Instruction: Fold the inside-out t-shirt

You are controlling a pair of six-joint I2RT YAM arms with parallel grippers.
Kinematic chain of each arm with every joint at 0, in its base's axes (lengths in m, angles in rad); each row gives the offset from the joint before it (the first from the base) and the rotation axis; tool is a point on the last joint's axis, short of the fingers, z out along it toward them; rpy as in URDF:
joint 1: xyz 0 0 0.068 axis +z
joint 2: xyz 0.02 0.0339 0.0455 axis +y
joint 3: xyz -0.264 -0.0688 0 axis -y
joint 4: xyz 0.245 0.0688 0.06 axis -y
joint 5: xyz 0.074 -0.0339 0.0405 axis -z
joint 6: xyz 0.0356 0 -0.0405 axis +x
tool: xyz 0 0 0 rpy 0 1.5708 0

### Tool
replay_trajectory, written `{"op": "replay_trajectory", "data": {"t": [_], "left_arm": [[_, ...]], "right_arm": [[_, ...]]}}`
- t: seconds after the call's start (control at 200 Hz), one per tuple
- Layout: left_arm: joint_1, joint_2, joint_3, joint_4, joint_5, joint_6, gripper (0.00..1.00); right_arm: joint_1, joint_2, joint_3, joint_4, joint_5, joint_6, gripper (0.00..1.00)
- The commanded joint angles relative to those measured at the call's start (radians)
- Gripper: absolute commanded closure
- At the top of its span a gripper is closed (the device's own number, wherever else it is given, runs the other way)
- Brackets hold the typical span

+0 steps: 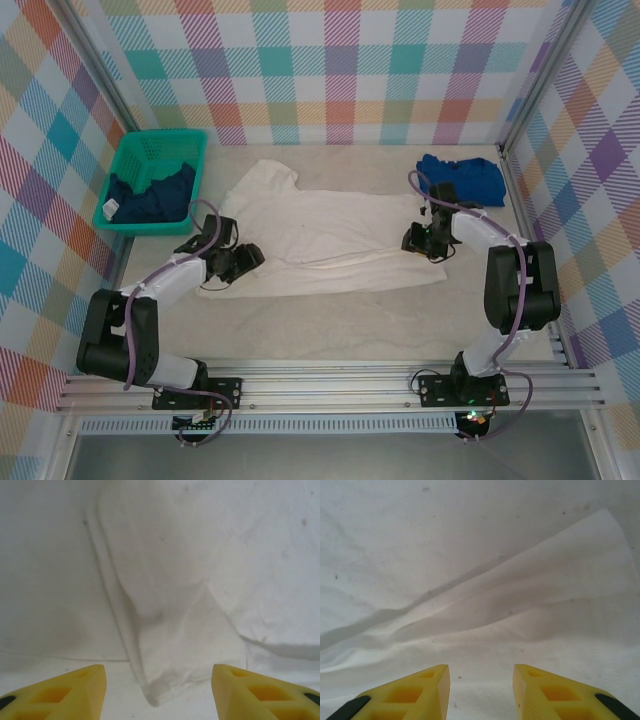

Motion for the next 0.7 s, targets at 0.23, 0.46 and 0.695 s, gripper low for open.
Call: {"op": "replay_trajectory", "data": {"t": [0.23, 0.46, 0.695], "left_arm": [[-0.030, 0.120, 0.053, 0.084, 0.040, -0.029, 0.60], [-0.030, 0.152, 0.085, 0.092, 0.036, -0.017, 0.86], [-0.030, 0.156, 0.179, 0.050, 0.002, 0.014, 0.99]], "right_arm": [[0.004, 0.010, 0.007, 0.009, -0.029, 0.007, 0.62], [0.004, 0.008, 0.010, 0.004, -0.022, 0.003, 0.62], [0.004, 0.002, 0.023, -0.007, -0.015, -0.003, 0.62]]}}
